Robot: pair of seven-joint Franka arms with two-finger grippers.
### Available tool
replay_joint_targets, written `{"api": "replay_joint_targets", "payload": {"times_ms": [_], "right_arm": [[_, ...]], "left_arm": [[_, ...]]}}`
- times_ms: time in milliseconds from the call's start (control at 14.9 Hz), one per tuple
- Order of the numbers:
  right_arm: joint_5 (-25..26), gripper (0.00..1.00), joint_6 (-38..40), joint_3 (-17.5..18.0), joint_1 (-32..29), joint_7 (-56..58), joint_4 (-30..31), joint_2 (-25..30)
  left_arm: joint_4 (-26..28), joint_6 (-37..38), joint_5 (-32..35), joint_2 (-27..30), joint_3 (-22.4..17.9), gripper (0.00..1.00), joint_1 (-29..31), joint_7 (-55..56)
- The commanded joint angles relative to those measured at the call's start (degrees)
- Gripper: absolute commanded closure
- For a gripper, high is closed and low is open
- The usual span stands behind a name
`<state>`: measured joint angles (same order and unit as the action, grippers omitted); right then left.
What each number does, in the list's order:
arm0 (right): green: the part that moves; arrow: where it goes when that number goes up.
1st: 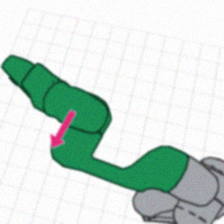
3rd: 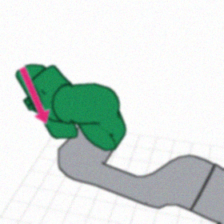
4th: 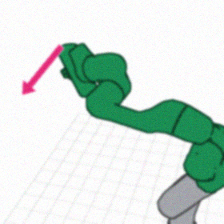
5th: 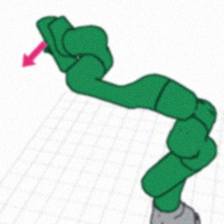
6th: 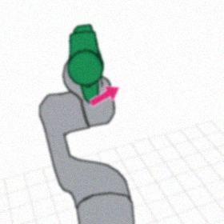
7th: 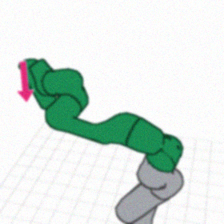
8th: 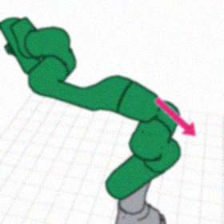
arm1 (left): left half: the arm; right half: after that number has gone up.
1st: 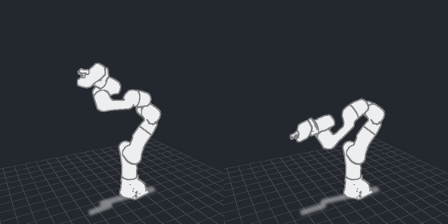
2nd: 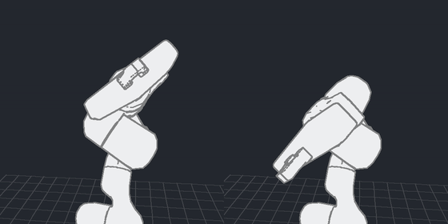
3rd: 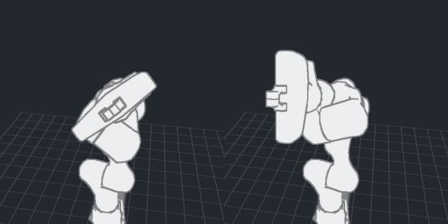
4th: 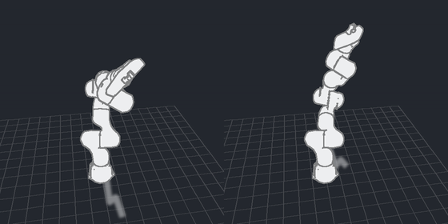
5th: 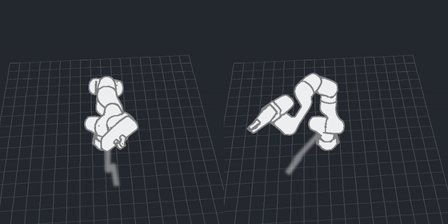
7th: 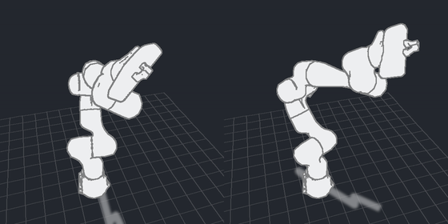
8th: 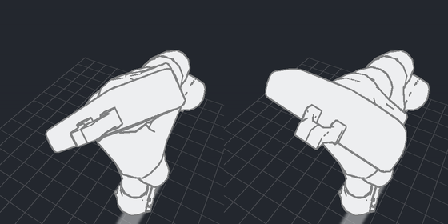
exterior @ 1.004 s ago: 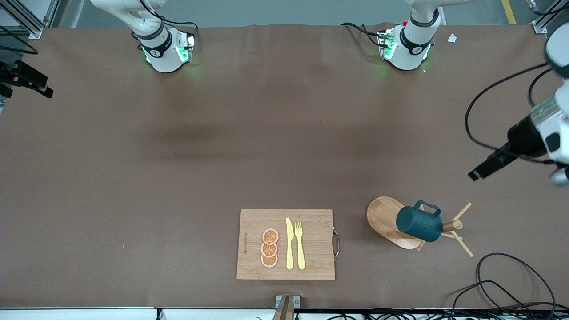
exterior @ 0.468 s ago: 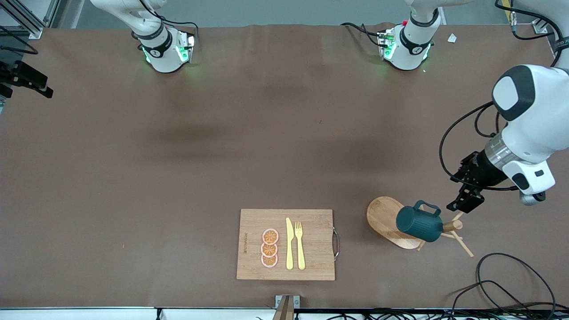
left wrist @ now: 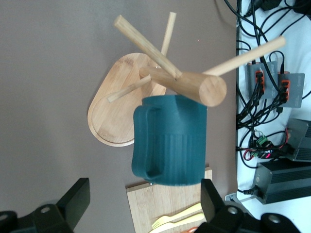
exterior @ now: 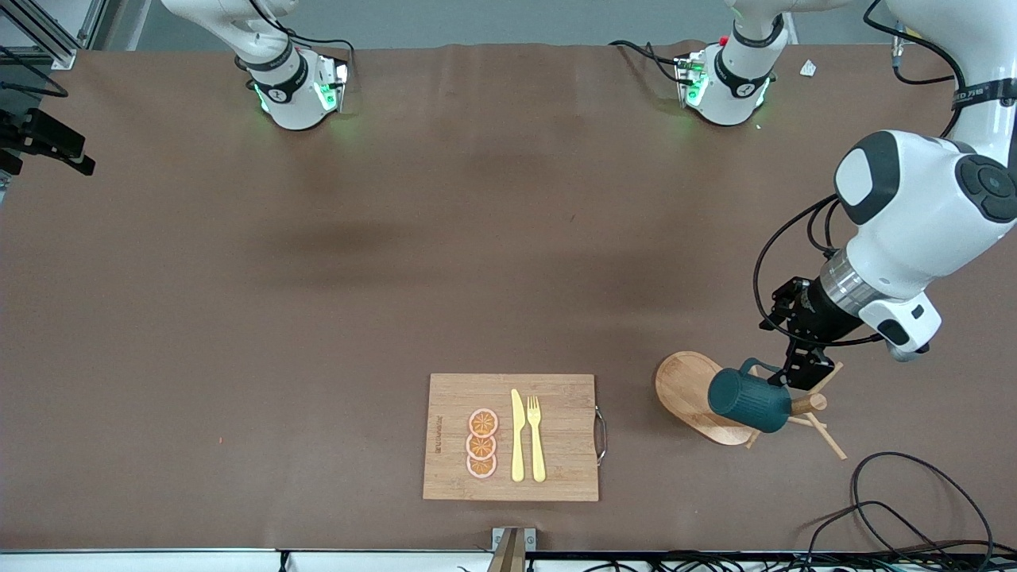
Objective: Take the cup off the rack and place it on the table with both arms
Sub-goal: 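Lower the left gripper around the teal mug body and close it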
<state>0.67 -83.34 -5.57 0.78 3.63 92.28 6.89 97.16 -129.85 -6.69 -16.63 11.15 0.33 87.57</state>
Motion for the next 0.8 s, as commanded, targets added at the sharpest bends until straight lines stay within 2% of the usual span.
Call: {"api": "replay_joint_targets", "payload": {"times_ms": [0,736], "right_arm": [[0.74,0.0,-0.59,0.3,-0.34,0.5,1.06,0.94],[0.74,0.0,-0.59,0.3,-0.34,0.5,1.06,0.94]], "left_arm": [[0.66,-1.36,-1.22,0.28,0.18,0.0,0.63,0.41],[6.1,-15.15,-1.22,-2.35,0.62,0.0,0.63,-5.02]]}}
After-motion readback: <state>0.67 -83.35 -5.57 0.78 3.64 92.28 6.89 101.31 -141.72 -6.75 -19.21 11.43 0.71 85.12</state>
